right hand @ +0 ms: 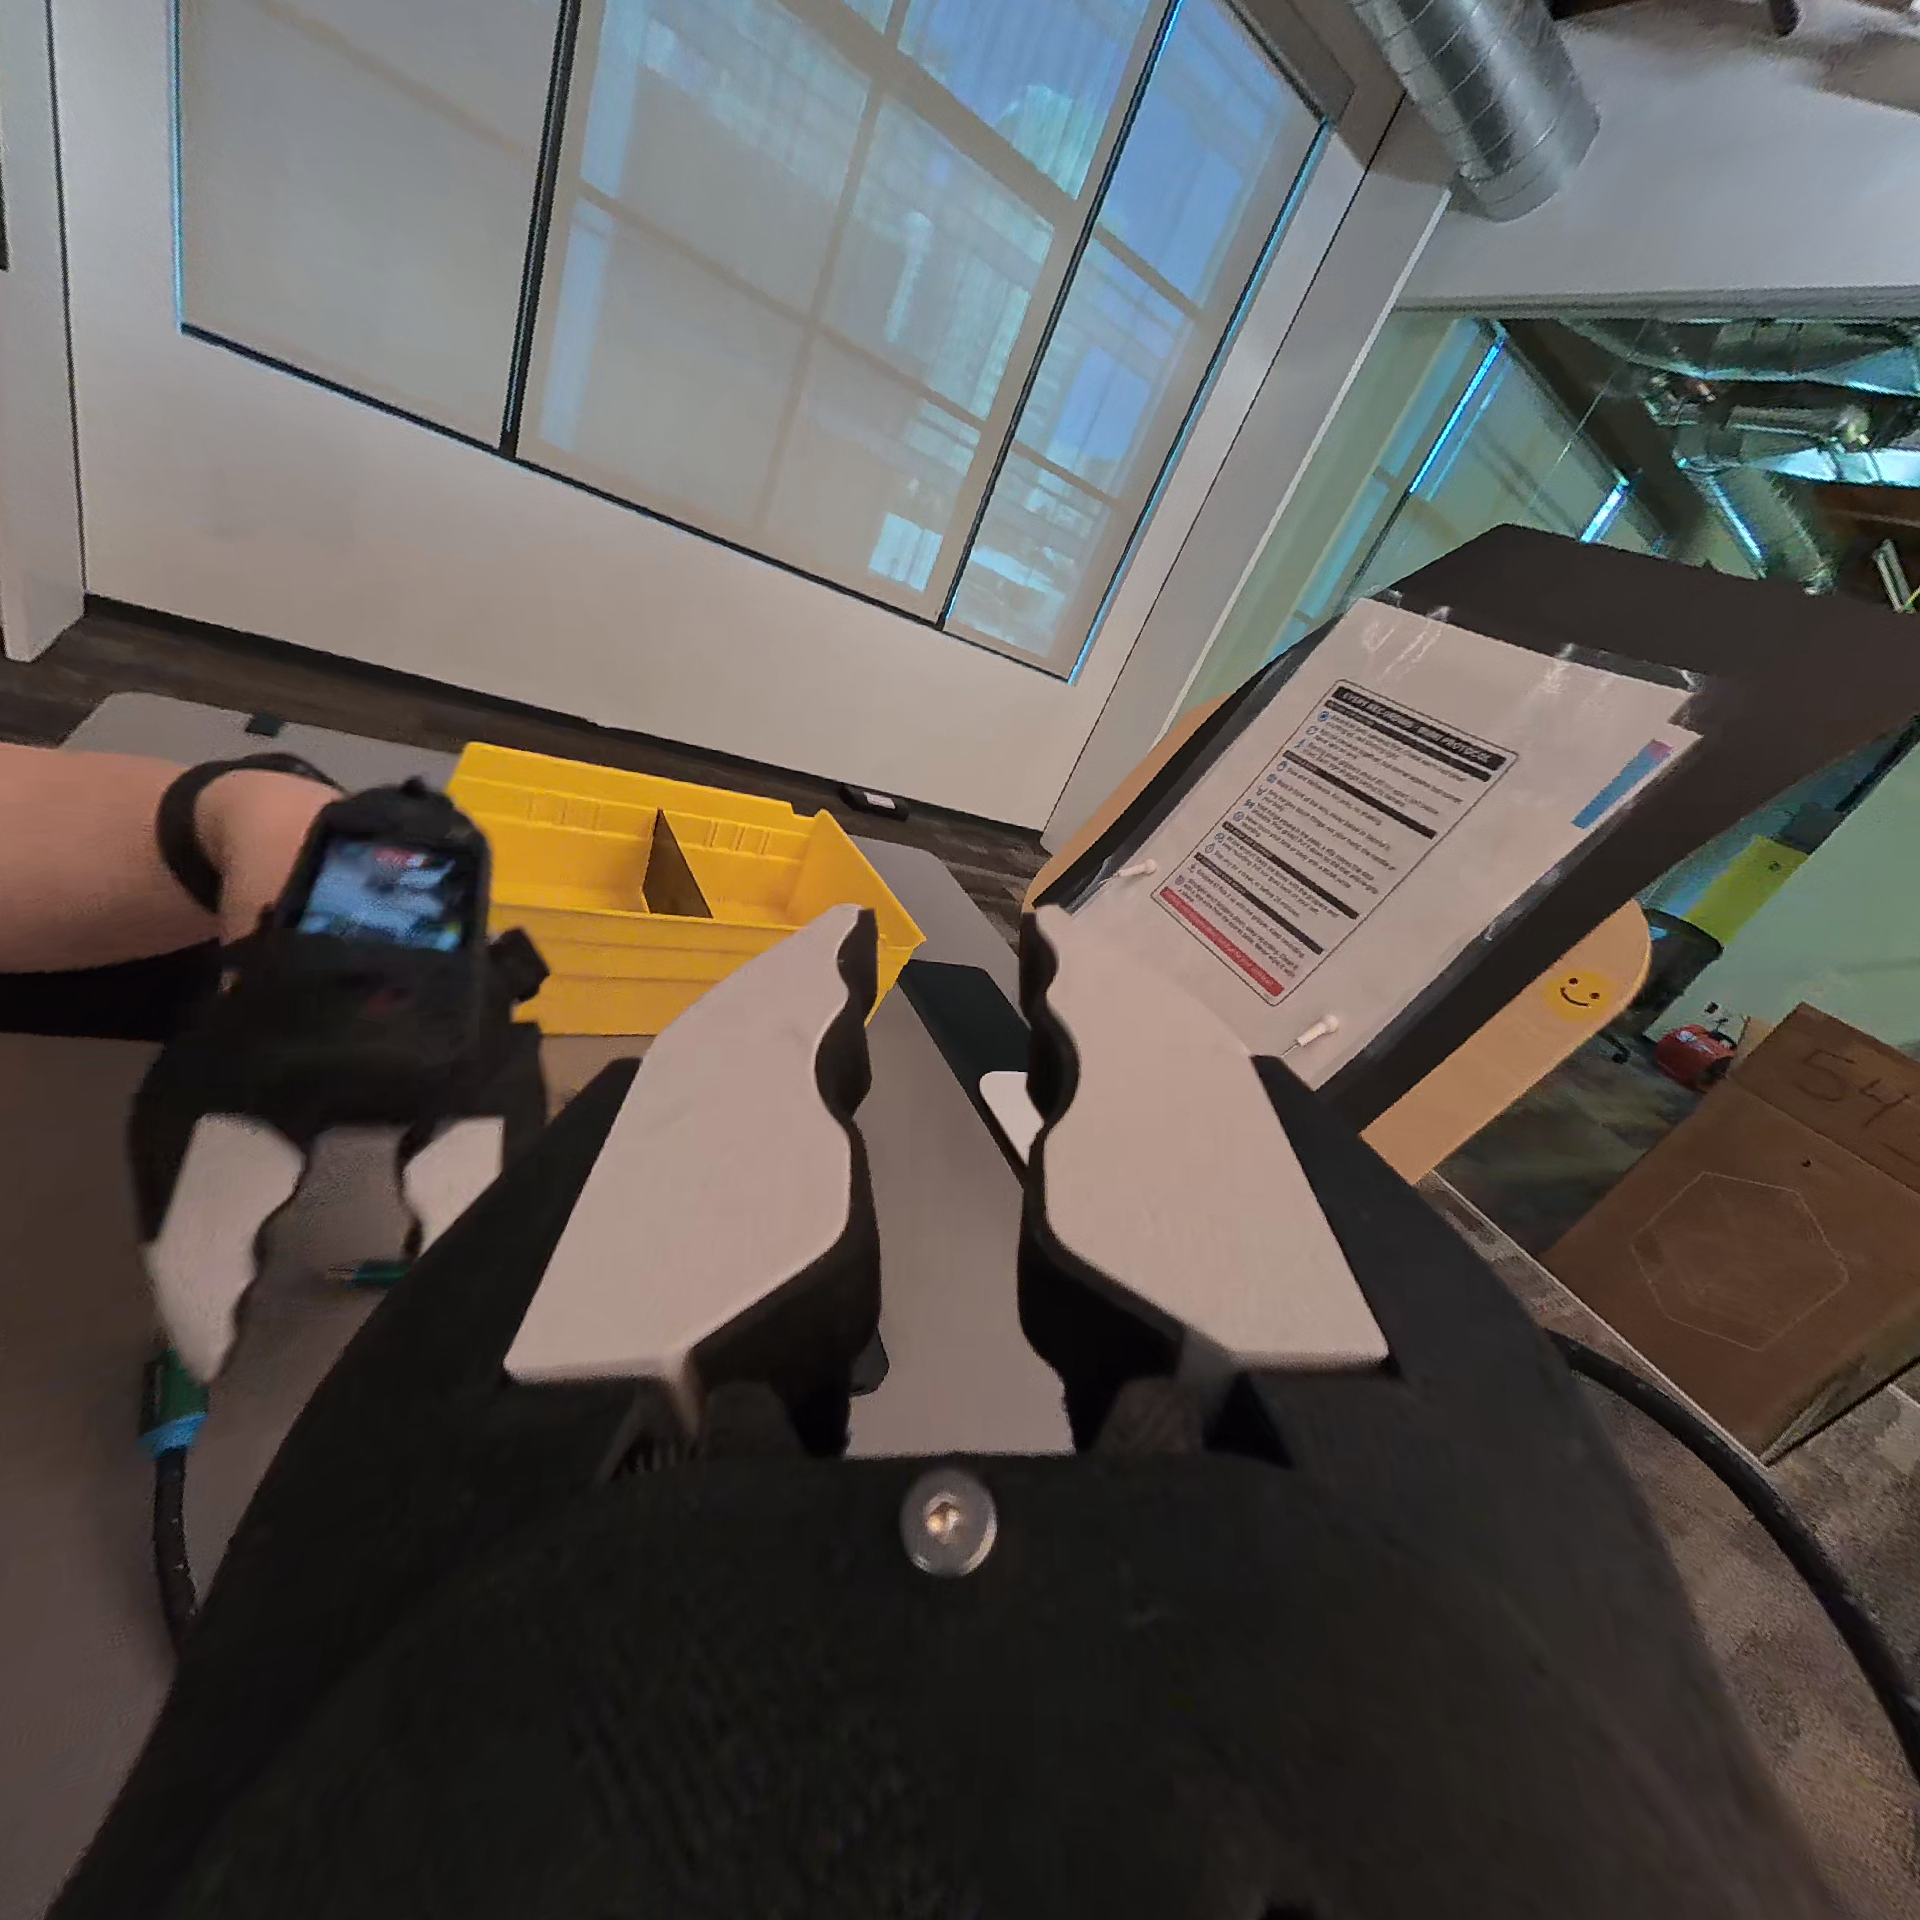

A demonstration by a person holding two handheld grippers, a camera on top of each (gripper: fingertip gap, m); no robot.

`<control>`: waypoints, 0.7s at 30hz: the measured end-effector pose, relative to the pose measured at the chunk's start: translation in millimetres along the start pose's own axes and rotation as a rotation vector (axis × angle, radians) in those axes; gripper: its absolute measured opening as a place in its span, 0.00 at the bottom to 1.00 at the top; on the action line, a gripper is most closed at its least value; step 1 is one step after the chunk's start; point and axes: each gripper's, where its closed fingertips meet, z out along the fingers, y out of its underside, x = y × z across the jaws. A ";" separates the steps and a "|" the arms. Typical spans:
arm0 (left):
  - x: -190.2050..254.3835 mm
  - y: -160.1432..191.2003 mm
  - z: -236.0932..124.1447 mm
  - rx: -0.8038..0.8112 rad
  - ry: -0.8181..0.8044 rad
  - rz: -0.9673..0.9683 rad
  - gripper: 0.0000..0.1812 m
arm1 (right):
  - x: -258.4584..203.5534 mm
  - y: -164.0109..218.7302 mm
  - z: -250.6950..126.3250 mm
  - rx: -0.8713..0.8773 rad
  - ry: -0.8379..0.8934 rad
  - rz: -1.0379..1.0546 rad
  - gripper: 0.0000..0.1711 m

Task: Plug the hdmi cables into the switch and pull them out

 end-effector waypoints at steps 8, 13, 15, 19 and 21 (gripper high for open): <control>38.7 11.7 27.6 -0.171 0.171 0.001 0.26 | -4.0 1.0 -0.4 -0.023 -0.007 -0.019 0.16; 32.9 26.0 35.2 -0.343 -0.006 0.110 0.09 | -7.5 8.7 4.6 -0.064 -0.024 -0.032 0.16; 23.5 31.8 34.8 -0.403 -0.057 0.096 0.09 | -8.6 10.1 5.6 -0.074 -0.025 -0.041 0.16; 16.5 19.4 9.6 -0.268 -0.004 0.040 0.09 | -11.2 4.3 6.7 -0.062 -0.016 -0.075 0.16; 6.3 14.3 -17.7 -0.152 0.008 -0.025 0.09 | -18.3 -2.6 8.7 -0.028 -0.037 -0.102 0.16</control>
